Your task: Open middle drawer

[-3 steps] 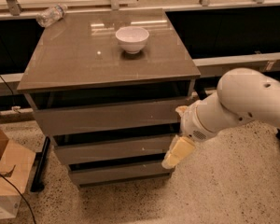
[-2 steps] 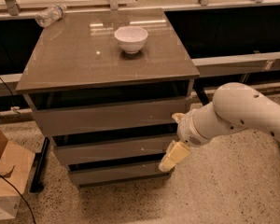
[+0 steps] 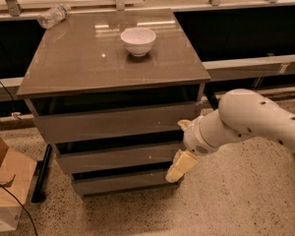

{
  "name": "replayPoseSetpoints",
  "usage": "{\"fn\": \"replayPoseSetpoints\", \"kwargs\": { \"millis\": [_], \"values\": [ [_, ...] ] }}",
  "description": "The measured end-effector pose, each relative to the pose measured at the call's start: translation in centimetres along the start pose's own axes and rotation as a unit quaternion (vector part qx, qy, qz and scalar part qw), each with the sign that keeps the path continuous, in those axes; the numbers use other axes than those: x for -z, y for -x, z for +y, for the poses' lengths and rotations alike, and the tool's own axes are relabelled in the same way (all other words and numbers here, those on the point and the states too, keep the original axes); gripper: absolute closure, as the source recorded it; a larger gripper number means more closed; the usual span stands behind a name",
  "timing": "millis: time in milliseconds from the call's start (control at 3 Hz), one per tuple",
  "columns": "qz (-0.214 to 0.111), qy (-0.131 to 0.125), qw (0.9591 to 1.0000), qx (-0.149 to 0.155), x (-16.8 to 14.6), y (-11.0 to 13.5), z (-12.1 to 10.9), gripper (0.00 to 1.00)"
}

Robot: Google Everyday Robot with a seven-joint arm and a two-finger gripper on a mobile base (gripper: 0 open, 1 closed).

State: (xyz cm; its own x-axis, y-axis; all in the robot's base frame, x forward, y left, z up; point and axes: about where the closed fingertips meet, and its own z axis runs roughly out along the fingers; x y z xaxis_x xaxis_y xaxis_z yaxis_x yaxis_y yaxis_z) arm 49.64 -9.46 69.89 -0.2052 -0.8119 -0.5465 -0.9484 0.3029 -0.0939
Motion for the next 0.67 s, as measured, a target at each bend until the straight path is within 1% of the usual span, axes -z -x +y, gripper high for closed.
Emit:
{"fn": "replayPoseSetpoints", "kwargs": {
  "millis": [333, 667],
  "values": [
    [0.001, 0.004, 0.9999, 0.014, -1.5, -0.8, 0.1, 0.0],
    [-0.014, 0.016, 0.9996, 0.017, -3.9, -2.1, -0.7, 0.0]
  ]
}}
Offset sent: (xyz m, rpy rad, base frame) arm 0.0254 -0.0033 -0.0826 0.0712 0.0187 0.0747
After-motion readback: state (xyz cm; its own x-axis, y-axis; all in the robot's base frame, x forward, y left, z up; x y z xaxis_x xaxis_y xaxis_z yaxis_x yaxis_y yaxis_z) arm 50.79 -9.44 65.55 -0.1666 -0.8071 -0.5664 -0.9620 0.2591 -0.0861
